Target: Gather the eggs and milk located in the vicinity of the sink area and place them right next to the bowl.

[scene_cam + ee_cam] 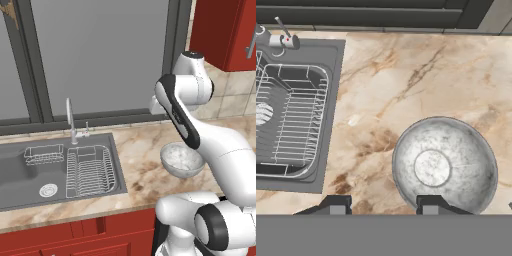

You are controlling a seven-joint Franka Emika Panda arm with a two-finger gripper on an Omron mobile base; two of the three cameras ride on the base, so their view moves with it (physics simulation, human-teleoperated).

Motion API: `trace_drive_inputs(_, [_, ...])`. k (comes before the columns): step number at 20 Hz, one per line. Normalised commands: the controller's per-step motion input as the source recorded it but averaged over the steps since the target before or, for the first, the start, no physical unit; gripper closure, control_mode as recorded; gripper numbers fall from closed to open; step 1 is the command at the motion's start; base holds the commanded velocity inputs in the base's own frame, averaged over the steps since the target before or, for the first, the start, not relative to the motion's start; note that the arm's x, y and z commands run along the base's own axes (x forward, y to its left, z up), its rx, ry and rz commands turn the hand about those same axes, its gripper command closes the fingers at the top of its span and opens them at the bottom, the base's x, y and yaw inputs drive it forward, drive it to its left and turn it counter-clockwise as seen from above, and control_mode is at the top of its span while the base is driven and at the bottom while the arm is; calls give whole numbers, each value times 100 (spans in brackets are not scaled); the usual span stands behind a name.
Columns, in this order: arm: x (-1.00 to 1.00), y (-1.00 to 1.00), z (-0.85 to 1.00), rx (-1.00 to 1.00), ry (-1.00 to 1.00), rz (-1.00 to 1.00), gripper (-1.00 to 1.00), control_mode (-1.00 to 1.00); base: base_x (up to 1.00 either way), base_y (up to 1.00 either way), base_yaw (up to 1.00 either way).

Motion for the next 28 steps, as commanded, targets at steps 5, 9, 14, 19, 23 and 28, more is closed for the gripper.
trace_drive_inputs(5, [0, 0, -4, 0, 0, 0, -100, -100, 0, 0, 0])
trace_drive_inputs(9, [-2, 0, -7, 0, 3, 0, -100, -100, 0, 0, 0])
trace_drive_inputs(14, [-36, -32, -11, 0, 5, 0, -100, -100, 0, 0, 0])
trace_drive_inputs(19, [-42, -93, -1, 0, 9, -4, -100, -100, 0, 0, 0])
trace_drive_inputs(23, [-36, -100, 0, 0, 11, 0, -100, -100, 0, 0, 0])
trace_drive_inputs(28, [-17, -100, -1, 0, 16, 0, -100, -100, 0, 0, 0])
